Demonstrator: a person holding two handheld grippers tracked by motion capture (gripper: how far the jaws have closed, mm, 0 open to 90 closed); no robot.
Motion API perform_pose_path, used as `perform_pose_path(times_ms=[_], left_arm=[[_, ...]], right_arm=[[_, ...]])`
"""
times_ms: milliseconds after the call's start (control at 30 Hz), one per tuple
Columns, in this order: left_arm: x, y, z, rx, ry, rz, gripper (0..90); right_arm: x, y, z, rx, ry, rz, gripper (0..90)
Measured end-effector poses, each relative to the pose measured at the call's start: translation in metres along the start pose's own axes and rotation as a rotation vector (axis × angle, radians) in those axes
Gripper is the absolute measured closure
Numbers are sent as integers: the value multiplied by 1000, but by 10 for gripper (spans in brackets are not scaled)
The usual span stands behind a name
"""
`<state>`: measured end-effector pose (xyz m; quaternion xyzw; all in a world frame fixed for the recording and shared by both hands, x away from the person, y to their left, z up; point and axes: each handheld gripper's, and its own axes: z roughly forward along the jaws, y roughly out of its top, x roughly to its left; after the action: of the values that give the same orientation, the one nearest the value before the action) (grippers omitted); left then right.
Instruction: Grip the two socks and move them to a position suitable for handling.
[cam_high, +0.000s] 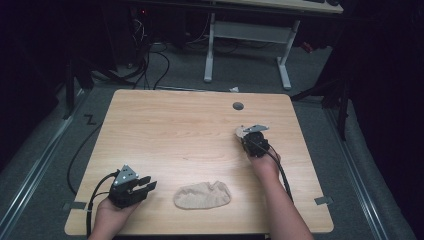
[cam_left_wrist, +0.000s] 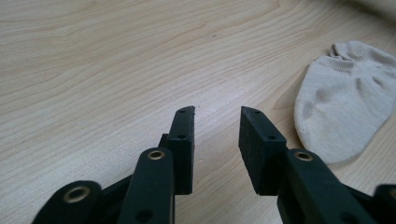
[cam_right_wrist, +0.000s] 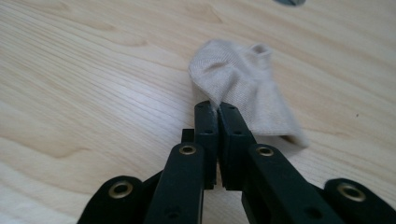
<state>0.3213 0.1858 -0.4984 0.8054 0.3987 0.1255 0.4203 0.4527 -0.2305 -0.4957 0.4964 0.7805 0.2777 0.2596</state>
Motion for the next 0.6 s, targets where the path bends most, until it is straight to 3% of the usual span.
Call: perform_pose_path(times_ms=[133, 267, 600], left_arm=[[0, 1, 0, -1, -1, 5, 671], [-2, 1, 0, -2, -3, 10, 673], [-6, 2, 0, -6, -7, 16, 678]], right_arm=[[13, 1, -18, -35, 31, -17, 876], [34, -9, -34, -63, 81, -17, 875], [85, -41, -40, -49, 215, -51, 871]])
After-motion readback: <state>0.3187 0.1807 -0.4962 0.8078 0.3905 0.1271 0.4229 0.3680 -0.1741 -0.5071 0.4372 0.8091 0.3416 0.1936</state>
